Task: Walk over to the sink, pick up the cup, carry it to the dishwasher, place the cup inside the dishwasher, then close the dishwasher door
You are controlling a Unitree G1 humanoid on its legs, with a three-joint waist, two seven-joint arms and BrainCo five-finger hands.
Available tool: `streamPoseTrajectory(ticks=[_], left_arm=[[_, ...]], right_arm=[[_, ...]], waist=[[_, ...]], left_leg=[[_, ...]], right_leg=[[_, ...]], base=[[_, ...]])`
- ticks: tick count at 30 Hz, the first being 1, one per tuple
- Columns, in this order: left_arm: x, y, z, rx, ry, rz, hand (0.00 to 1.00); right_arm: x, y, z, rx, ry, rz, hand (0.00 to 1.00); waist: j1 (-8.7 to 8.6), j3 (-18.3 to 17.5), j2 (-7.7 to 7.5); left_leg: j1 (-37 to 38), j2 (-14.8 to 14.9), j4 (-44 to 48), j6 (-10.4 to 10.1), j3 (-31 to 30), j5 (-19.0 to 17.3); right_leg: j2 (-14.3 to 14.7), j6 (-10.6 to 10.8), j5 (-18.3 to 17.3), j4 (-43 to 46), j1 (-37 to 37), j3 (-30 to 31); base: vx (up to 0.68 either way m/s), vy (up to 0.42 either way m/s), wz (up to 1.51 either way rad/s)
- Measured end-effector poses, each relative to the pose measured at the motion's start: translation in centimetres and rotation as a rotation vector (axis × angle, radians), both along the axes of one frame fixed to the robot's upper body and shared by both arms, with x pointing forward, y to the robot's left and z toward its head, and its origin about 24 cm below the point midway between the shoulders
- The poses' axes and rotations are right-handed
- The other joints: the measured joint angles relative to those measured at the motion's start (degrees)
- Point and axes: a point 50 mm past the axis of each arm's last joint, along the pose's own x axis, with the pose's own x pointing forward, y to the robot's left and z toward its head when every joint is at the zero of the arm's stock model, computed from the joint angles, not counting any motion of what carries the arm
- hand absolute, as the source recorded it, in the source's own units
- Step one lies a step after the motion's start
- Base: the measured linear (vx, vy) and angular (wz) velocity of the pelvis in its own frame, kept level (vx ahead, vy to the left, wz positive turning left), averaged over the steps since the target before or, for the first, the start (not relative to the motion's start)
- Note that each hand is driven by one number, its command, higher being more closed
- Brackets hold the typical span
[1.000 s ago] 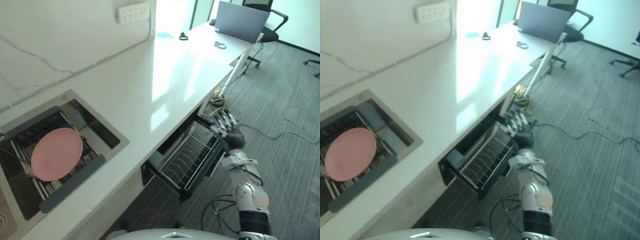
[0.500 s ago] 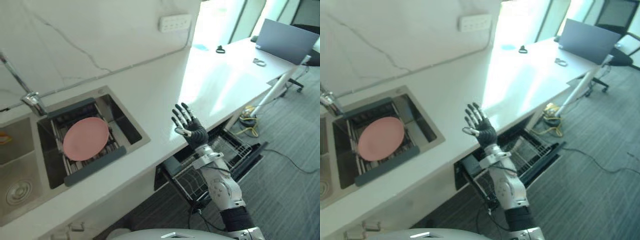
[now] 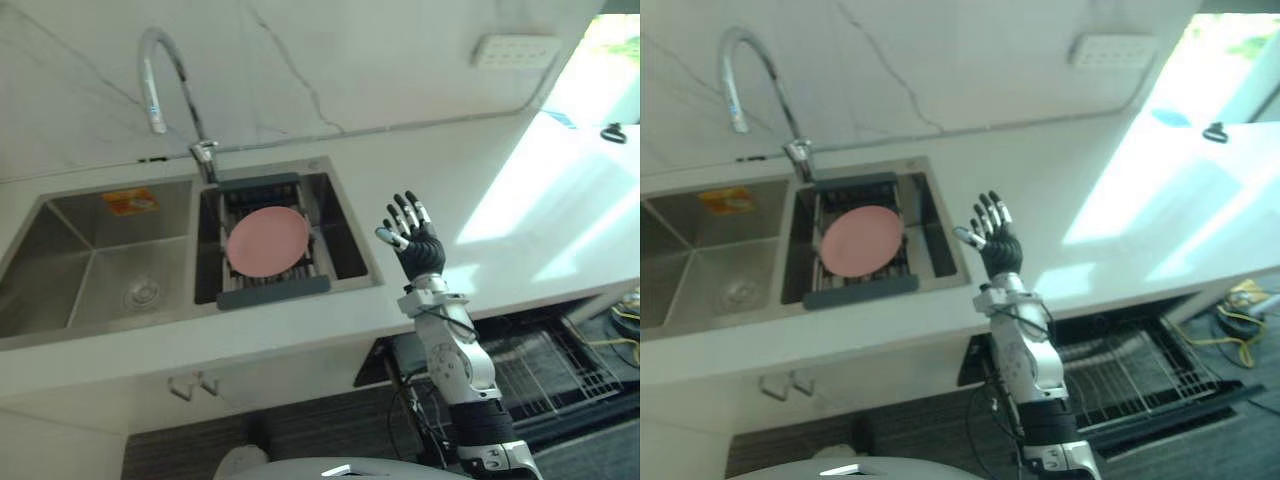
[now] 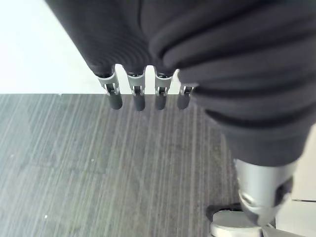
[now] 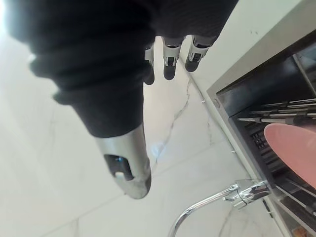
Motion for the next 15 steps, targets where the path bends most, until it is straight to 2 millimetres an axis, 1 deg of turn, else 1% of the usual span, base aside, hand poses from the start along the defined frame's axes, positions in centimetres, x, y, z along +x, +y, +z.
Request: streamPoseTrajectory(ticks=[1, 2, 4, 5, 6, 7, 8, 9, 10, 11, 12, 13, 14, 15], left_arm=[[0.0, -0.2, 0.0, -0.004, -0.017, 0.016, 0.0], [0.3, -0.2, -0.1, -0.007, -0.036, 0.012, 0.0], [2.0, 0.0, -0.3, -0.013, -0.106, -0.001, 0.0], [2.4, 0.0, -0.3, -0.016, -0.118, -0.007, 0.0], [2.6, 0.3, -0.3, -0.012, -0.126, -0.016, 0.0], [3.0, 0.5, -0.3, -0.009, -0.134, -0.031, 0.0], [3.1, 0.6, -0.2, -0.016, -0.134, -0.06, 0.0], [3.1, 0.7, -0.2, -0.022, -0.135, -0.072, 0.0], [3.6, 1.1, -0.2, -0.02, -0.142, -0.104, 0.0], [4.4, 1.7, -0.1, -0.006, -0.15, -0.114, 0.0], [4.5, 2.3, 0.0, 0.006, -0.15, -0.116, 0.0], [4.6, 3.1, 0.1, 0.024, -0.146, -0.121, 0.0], [4.6, 3.7, 0.3, 0.037, -0.141, -0.124, 0.0], [4.6, 4.0, 0.4, 0.042, -0.136, -0.124, 0.0]], right_arm=[[-0.3, -0.2, -0.2, 0.004, -0.002, -0.012, 0.0], [-0.4, -0.3, -0.3, 0.004, -0.003, -0.017, 0.0], [-0.7, -0.7, -0.7, -0.002, 0.012, -0.063, 0.0], [-0.8, -0.8, -0.8, 0.009, 0.016, -0.079, 0.0], [-0.9, -1.0, -0.9, 0.025, 0.017, -0.097, 0.0], [-1.2, -1.5, -1.0, 0.033, 0.019, -0.123, 0.0], [-1.7, -2.3, -1.5, 0.032, 0.036, -0.157, 0.0], [-2.2, -2.9, -2.0, 0.03, 0.053, -0.181, 0.0], [-3.2, -4.1, -3.0, 0.029, 0.092, -0.235, 0.0], [-4.1, -4.8, -3.8, 0.037, 0.12, -0.273, 0.0], [-4.3, -4.9, -3.9, 0.041, 0.123, -0.279, 0.0], [-4.2, -4.5, -3.9, 0.041, 0.118, -0.262, 0.0], [-4.1, -4.1, -3.7, 0.044, 0.096, -0.247, 0.0], [-4.0, -4.0, -3.5, 0.048, 0.082, -0.247, 0.0]], waist=[[-0.2, -0.17, -0.11], [-0.42, -0.08, -0.24], [-1.03, 0.7, -0.82], [-1.17, 1.0, -1.59], [-1.18, 0.84, -1.93], [-1.53, 0.94, -2.31], [-2.28, 1.1, -2.69], [-3.15, 1.16, -2.7], [-4.47, 1.36, -2.0], [-5.26, 2.07, -1.65], [-5.23, 2.19, -2.09], [-4.84, 2.45, -4.29], [-4.29, 2.55, -6.99], [-4.11, 2.47, -8.36]], left_leg=[[0.1, -0.69, -0.01, 0.32, -0.04, 0.1], [0.0, -0.99, -0.01, 0.4, -0.22, 0.04], [0.03, -2.11, -0.01, 0.9, -0.4, -0.28], [0.08, -2.37, 0.0, 1.0, -0.26, -0.28], [0.08, -2.74, 0.01, 0.98, 0.02, -0.35], [0.21, -3.38, 0.01, 1.14, -0.14, -1.23], [0.72, -3.92, 0.01, 1.42, -1.74, -1.9], [1.08, -3.97, 0.04, 1.77, -2.92, -2.07], [1.63, -2.76, 0.09, 2.17, -5.85, -2.2], [2.1, -1.05, 0.08, 1.89, -8.26, -2.23], [2.2, -0.46, 0.07, 1.7, -8.43, -2.26], [3.29, -0.17, 0.08, 1.01, -8.18, -2.48], [4.33, -0.96, 0.09, -0.11, -7.56, -2.64], [4.95, -1.79, 0.05, -0.39, -7.53, -2.85]], right_leg=[[-0.65, -0.08, -0.48, 0.42, -0.08, 0.6], [-0.69, -0.15, -0.69, 0.35, -0.25, 1.39], [-1.11, -0.52, -1.08, 0.31, -0.43, 3.65], [-1.39, -0.9, -1.26, 0.48, -0.67, 4.18], [-2.03, -2.1, -1.94, 1.59, -1.54, 4.89], [-3.31, -5.45, -3.72, 4.67, -2.95, 5.83], [-3.94, -9.27, -3.98, 10.27, -4.37, 8.89], [-4.2, -10.71, -3.05, 14.38, -5.82, 12.06], [-2.92, -12.89, -3.48, 23.12, -10.36, 19.17], [0.59, -8.79, -6.15, 21.87, -11.89, 23.38], [1.68, -7.79, -6.57, 19.81, -12.52, 24.42], [3.23, -6.84, -5.35, 13.99, -13.39, 25.86], [3.5, -6.62, 0.16, 8.11, -13.6, 26.8], [3.23, -6.23, 3.88, 6.74, -14.05, 27.0]], base=[[-0.01, 0.098, 0.11], [-0.01, 0.1, 0.15], [0.01, 0.063, 0.09], [0.04, 0.066, -0.11], [0.05, 0.056, -0.17], [0.12, 0.06, -0.12], [0.1, 0.032, 0.15], [0.13, 0.045, 0.6], [0.08, 0.009, 0.97], [0.09, 0.004, 0.89], [0.09, -0.044, 0.53], [0.09, -0.074, 0.08], [0.08, -0.105, 0.01], [0.08, -0.158, 0.09]])
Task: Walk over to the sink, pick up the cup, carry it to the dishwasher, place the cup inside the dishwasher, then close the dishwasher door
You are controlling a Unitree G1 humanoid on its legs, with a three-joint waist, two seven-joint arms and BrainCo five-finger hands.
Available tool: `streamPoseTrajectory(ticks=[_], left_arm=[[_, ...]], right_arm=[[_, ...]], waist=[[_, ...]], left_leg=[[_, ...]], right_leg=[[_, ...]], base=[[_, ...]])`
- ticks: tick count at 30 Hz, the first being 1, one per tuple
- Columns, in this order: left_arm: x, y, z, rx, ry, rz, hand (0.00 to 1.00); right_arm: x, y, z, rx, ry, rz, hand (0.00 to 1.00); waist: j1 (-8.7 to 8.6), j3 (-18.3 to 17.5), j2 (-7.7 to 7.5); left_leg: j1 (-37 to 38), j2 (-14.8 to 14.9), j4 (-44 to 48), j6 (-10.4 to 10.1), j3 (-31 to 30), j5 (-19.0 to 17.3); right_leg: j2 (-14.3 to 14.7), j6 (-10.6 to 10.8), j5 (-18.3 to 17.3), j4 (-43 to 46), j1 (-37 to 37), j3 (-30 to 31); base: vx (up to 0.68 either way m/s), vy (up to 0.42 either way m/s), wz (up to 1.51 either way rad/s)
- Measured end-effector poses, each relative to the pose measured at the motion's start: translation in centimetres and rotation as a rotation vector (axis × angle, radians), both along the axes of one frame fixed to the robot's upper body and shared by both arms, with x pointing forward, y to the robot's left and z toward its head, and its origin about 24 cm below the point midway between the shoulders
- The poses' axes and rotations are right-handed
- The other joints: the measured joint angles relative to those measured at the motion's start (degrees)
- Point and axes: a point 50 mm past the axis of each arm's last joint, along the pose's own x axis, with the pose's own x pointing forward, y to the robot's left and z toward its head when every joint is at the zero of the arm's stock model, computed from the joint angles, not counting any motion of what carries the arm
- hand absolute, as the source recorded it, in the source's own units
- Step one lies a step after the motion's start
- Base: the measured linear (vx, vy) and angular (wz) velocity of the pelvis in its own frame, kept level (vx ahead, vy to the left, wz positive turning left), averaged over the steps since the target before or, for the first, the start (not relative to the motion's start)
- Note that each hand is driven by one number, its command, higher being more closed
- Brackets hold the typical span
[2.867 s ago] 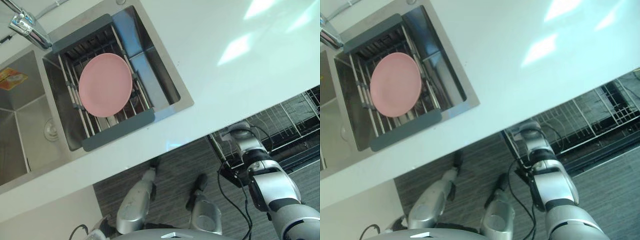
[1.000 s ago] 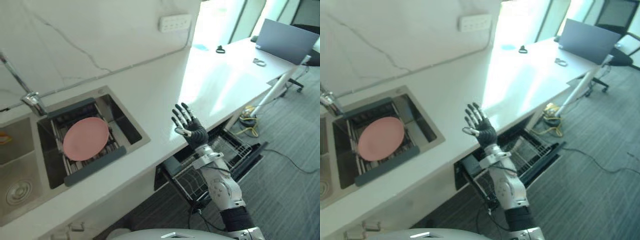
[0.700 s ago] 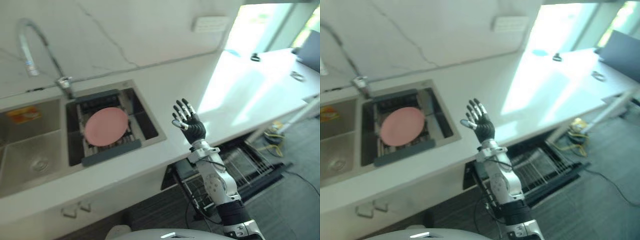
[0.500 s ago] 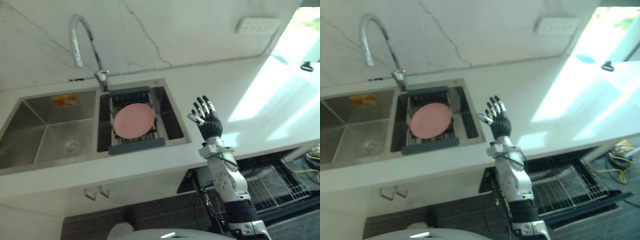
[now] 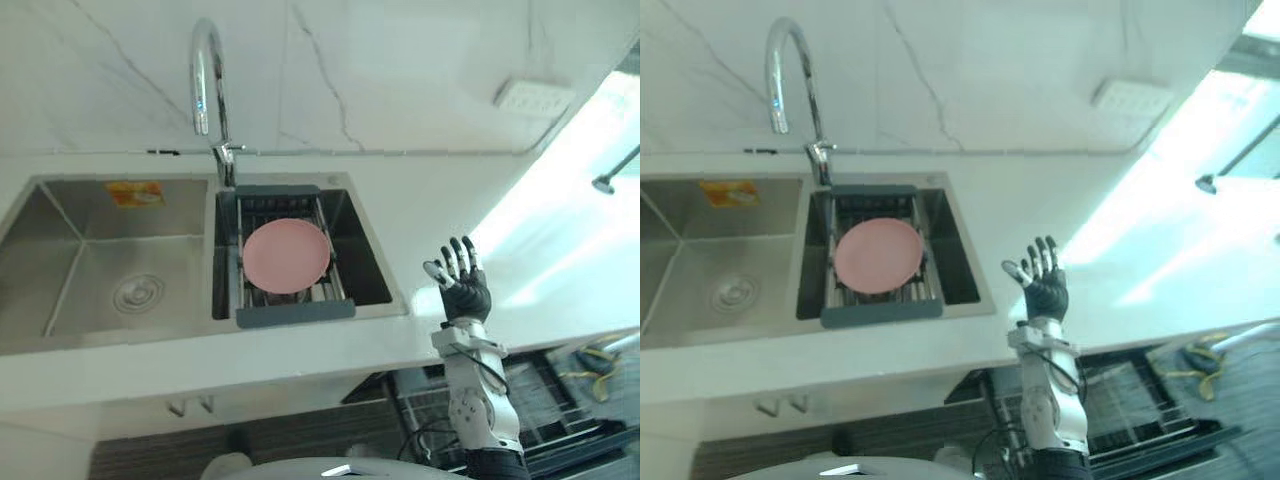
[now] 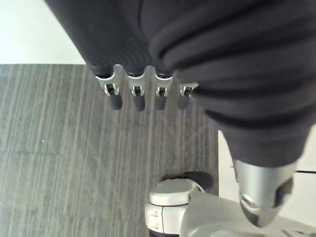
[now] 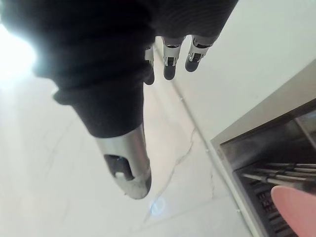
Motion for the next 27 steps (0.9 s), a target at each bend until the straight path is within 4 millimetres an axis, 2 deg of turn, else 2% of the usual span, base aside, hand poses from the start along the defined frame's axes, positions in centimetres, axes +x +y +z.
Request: streamPoseTrajectory(ticks=[1, 2, 3, 4, 14, 18, 22, 27], left_arm=[[-0.2, 0.2, 0.0, 0.004, 0.007, 0.021, 0.0], [-0.3, 0.0, 0.0, -0.003, 0.011, 0.032, 0.0], [-0.4, -0.9, -0.2, -0.03, 0.01, 0.064, 0.0], [-0.6, -2.3, -0.5, -0.077, 0.026, 0.139, 0.0], [-0.4, -2.6, -0.5, -0.121, 0.0, 0.194, 0.0], [0.2, -3.0, -0.6, -0.171, -0.048, 0.246, 0.0], [1.2, -2.6, -0.4, -0.161, -0.076, 0.122, 0.0], [3.0, -2.4, -0.3, -0.162, -0.13, 0.094, 0.0]], right_arm=[[0.1, -0.1, 0.4, -0.001, -0.025, -0.01, 0.0], [0.2, -0.3, 0.7, -0.005, -0.036, -0.014, 0.0], [0.3, -0.4, 1.4, -0.023, -0.061, -0.011, 0.0], [1.3, -1.1, 1.7, -0.044, -0.068, -0.005, 0.0], [1.3, -1.0, 1.9, -0.043, -0.071, 0.0, 0.0], [1.6, 0.2, 1.5, -0.04, -0.043, 0.061, 0.0], [1.8, 1.7, 3.0, -0.074, -0.101, 0.157, 0.0], [2.6, 2.3, 4.7, -0.243, -0.151, 0.241, 0.0]], waist=[[-0.04, -0.05, -0.46], [0.18, -0.27, 0.04], [0.28, -0.79, 1.5], [0.66, -3.02, 4.68], [0.98, -2.82, 5.28], [1.14, -2.72, 5.51], [1.24, -2.67, 5.42], [1.25, -2.5, 4.96]], left_leg=[[0.97, -0.62, -0.02, -0.44, -0.42, -0.34], [1.18, -0.52, -0.03, -0.6, -0.39, -0.44], [1.21, -0.15, -0.04, -0.82, -0.33, -0.51], [2.02, 0.73, -0.05, -1.89, 0.99, -3.32], [2.07, 0.68, 0.0, -1.63, -0.45, -3.04], [2.07, 0.93, 0.34, -2.07, 0.0, -3.31], [2.09, 1.03, 0.37, -2.33, 1.73, -3.55], [2.09, 1.0, 0.38, -2.31, 2.81, -3.7]], right_leg=[[-0.7, 4.14, 1.04, 0.43, 0.05, 0.97], [-0.48, 3.87, 0.4, -0.06, 0.13, 0.89], [0.32, 3.54, -0.02, -1.26, 0.15, 0.87], [2.16, 3.57, 3.99, -11.46, 5.14, 1.08], [2.09, 3.8, 4.16, -12.1, 6.1, -0.18], [2.25, 3.91, 4.67, -13.08, 5.92, 0.42], [2.47, 3.99, 5.93, -14.99, 5.66, 2.02], [2.33, 4.42, 6.52, -16.2, 5.43, 2.41]], base=[[0.08, -0.131, 0.12], [0.11, -0.12, 0.06], [0.07, -0.045, -0.05], [0.04, -0.025, -0.05], [-0.01, -0.001, 0.05], [-0.01, -0.004, -0.08], [-0.02, -0.001, -0.23], [-0.02, 0.001, -0.13]])
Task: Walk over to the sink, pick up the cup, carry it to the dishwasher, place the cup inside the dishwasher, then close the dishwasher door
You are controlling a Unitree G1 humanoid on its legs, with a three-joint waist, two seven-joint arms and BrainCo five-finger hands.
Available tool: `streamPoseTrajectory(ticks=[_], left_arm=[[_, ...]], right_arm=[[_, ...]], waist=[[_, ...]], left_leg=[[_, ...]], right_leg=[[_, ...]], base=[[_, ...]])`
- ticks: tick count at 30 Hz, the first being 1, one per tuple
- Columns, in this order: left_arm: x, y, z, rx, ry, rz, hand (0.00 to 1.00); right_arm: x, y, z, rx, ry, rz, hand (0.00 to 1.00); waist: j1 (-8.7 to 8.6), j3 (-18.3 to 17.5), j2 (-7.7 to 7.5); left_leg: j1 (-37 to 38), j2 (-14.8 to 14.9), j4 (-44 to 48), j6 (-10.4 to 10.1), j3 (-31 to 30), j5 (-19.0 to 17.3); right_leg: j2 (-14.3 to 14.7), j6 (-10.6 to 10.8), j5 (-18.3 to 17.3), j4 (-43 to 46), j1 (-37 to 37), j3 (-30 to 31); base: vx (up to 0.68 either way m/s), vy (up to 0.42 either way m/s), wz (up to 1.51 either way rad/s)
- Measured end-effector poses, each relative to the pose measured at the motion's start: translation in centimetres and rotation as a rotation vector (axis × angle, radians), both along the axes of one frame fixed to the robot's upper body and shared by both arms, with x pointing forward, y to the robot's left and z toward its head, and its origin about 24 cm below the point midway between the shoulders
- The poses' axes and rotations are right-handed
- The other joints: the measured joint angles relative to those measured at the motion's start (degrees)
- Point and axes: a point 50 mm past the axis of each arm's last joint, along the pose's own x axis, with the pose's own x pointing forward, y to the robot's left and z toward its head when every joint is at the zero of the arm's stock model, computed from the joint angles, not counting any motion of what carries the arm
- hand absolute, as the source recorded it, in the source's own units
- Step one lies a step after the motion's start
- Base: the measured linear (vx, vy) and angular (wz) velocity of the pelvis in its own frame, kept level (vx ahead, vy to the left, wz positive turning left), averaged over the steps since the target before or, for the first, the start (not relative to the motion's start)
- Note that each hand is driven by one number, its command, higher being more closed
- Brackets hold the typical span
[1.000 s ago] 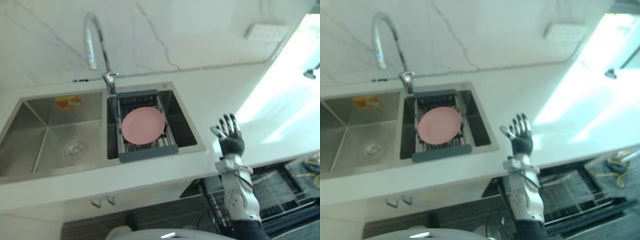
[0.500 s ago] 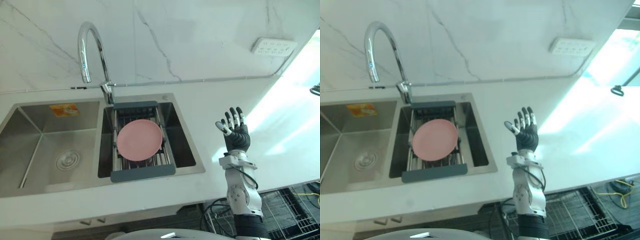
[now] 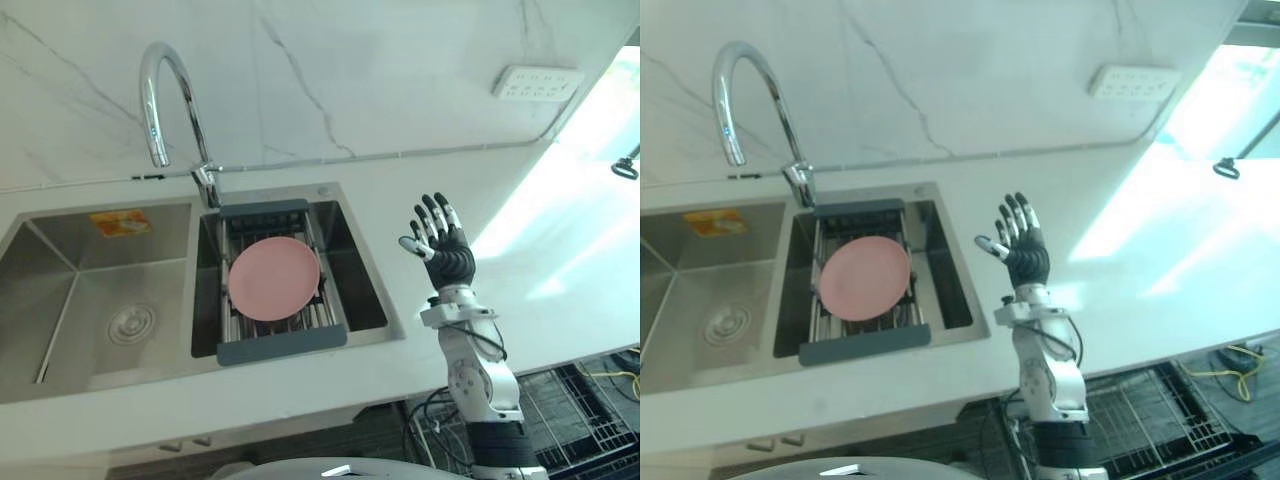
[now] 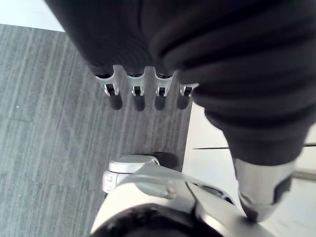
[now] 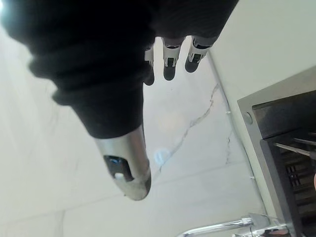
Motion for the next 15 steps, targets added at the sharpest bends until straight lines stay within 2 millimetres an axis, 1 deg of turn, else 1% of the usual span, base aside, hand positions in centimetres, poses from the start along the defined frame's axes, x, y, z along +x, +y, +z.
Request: streamPoseTrajectory(ticks=[3, 4, 6, 7, 8, 10, 14, 15], left_arm=[[0.8, 0.5, 0.2, 0.027, -0.017, -0.115, 0.0], [0.9, 0.6, 0.2, 0.029, -0.017, -0.125, 0.0], [1.0, 0.9, 0.3, 0.035, -0.018, -0.144, 0.0], [1.0, 1.0, 0.3, 0.036, -0.017, -0.15, 0.0], [1.0, 1.3, 0.4, 0.043, -0.014, -0.164, 0.0], [0.9, 1.3, 0.4, 0.041, -0.008, -0.191, 0.0], [0.8, 1.3, 0.4, 0.034, 0.0, -0.215, 0.0], [0.8, 1.3, 0.4, 0.032, 0.001, -0.216, 0.0]], right_arm=[[0.5, 0.8, 0.9, -0.182, -0.034, 0.073, 0.0], [0.6, 1.0, 1.0, -0.208, -0.04, 0.089, 0.0], [0.9, 1.8, 1.5, -0.33, -0.069, 0.134, 0.0], [0.9, 2.0, 1.6, -0.36, -0.074, 0.142, 0.0], [1.0, 2.5, 1.7, -0.455, -0.085, 0.165, 0.0], [1.2, 3.1, 1.8, -0.576, -0.102, 0.191, 0.0], [1.4, 4.2, 2.0, -0.745, -0.137, 0.231, 0.0], [1.5, 4.6, 2.0, -0.809, -0.154, 0.241, 0.0]], waist=[[0.14, -0.19, -0.55], [0.16, -0.24, -0.64], [0.33, -0.47, -1.0], [0.4, -0.53, -1.1], [0.59, -0.65, -1.28], [0.92, -0.71, -1.38], [1.25, -0.81, -1.5], [1.4, -0.92, -1.6]], left_leg=[[-0.07, 0.08, 0.0, 0.17, 0.01, 0.03], [-0.1, 0.08, 0.0, 0.37, 0.01, 0.1], [-0.27, 0.08, 0.0, 0.44, -0.02, 0.04], [-0.3, 0.07, 0.0, 0.45, -0.06, 0.03], [-0.3, 0.08, 0.0, 0.53, -0.12, -0.05], [-0.32, 0.01, 0.0, 0.61, -0.13, -0.12], [-0.32, -0.08, 0.0, 0.63, -0.21, -0.13], [-0.32, -0.09, 0.0, 0.64, -0.28, -0.12]], right_leg=[[0.02, 0.06, -0.13, -0.12, -0.07, -0.21], [0.02, 0.1, -0.16, -0.12, -0.11, -0.26], [-0.08, 0.06, 0.06, -0.09, -0.29, -1.15], [-0.1, 0.05, 0.13, -0.08, -0.31, -1.39], [-0.07, 0.18, 0.21, -0.03, -0.33, -1.5], [-0.07, 0.32, 0.34, 0.15, -0.33, -1.57], [-0.09, 0.48, 0.47, 0.21, -0.36, -1.86], [-0.11, 0.48, 0.47, 0.24, -0.36, -1.98]], base=[[0.0, 0.0, 0.0], [0.0, 0.0, 0.0], [0.0, 0.0, 0.0], [0.0, 0.0, 0.0], [0.0, 0.0, 0.0], [0.0, 0.0, 0.0], [-0.01, -0.004, 0.0], [-0.05, -0.019, 0.03]])
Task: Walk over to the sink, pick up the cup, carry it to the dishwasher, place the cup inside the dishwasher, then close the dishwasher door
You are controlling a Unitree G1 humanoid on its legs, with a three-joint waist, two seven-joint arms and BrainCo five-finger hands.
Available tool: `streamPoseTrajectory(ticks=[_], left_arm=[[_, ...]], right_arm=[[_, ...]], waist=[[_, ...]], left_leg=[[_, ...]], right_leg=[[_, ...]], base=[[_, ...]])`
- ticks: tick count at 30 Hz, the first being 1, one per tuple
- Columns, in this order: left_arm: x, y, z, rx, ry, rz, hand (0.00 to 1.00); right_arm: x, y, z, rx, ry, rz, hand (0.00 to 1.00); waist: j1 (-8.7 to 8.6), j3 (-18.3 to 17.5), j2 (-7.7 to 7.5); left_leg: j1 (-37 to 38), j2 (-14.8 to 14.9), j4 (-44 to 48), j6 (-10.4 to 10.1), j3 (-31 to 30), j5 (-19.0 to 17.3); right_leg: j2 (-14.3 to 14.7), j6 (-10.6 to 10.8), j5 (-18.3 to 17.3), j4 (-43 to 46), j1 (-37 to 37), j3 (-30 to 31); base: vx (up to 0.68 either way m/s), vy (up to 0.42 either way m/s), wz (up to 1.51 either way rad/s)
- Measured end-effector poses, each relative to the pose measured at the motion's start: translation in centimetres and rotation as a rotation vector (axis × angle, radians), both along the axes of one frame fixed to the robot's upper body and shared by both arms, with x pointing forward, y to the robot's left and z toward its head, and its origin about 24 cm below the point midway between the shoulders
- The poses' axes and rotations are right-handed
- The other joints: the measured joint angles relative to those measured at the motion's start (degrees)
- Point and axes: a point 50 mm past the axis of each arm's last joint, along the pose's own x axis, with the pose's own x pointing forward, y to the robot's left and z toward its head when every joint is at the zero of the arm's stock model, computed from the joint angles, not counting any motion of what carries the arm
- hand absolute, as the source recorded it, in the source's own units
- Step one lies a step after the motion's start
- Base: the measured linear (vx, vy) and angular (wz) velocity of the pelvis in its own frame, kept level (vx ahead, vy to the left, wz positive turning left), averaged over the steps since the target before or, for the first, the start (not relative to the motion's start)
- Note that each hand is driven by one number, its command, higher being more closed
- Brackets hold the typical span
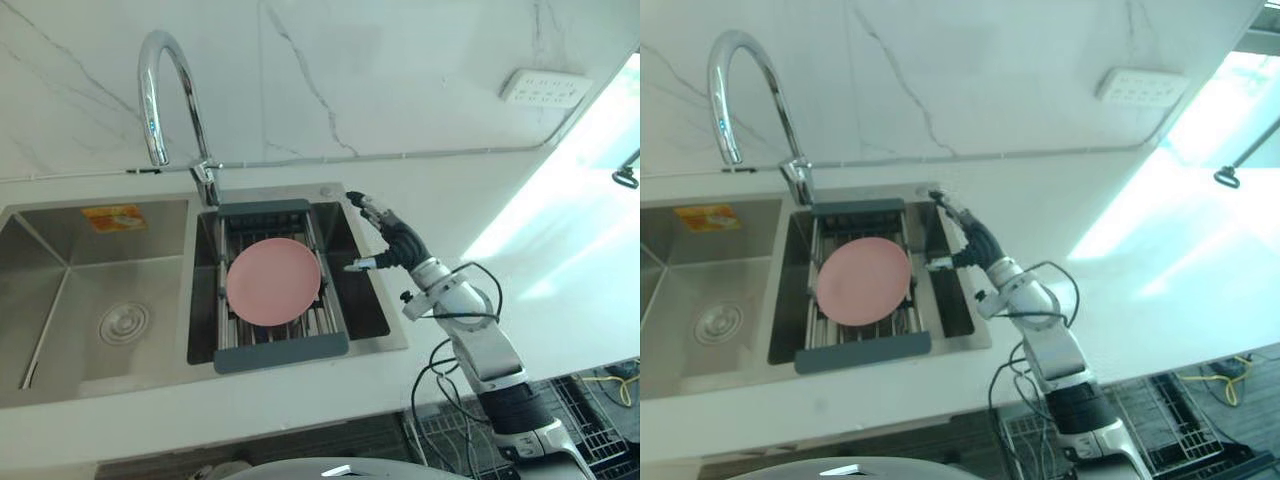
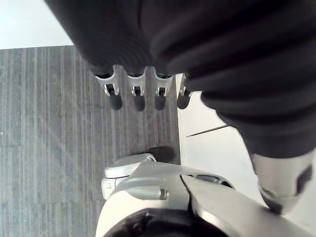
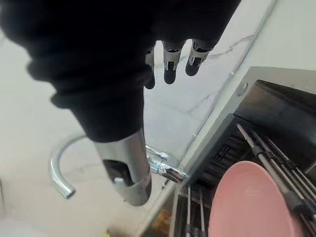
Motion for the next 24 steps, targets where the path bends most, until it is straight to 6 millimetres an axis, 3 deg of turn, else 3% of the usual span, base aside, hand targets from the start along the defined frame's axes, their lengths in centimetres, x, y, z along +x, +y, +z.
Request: streamPoseTrajectory(ticks=[3, 11, 24], left_arm=[[-0.1, 0.2, 0.0, -0.002, 0.004, 0.0, 0.0], [-0.1, 0.0, 0.0, -0.032, 0.0, -0.002, 0.0], [0.5, -0.2, 0.1, -0.041, -0.022, -0.01, 0.0]], right_arm=[[0.2, 1.1, -0.4, -0.13, -0.033, 0.025, 0.0], [1.6, 2.9, -3.7, -0.475, -0.058, 0.033, 0.0], [1.6, 3.9, -8.5, -0.755, -0.046, 0.047, 0.0]], waist=[[0.14, -0.53, -0.48], [1.91, -1.03, -0.96], [3.53, -0.7, -0.44]], left_leg=[[-0.34, -0.06, -0.01, 0.05, -0.85, 0.28], [-1.22, -0.94, -0.04, 0.56, -2.59, 0.97], [-2.75, -1.58, -0.05, 1.01, -4.67, 1.6]], right_leg=[[-0.17, 0.0, -0.04, -0.15, 0.01, -1.25], [-1.91, 0.42, 0.11, 0.23, 0.07, -6.11], [-2.52, 0.43, 0.55, 0.54, 0.04, -8.43]], base=[[-0.07, -0.027, 0.13], [-0.05, -0.003, 0.1], [-0.02, -0.003, 0.1]])
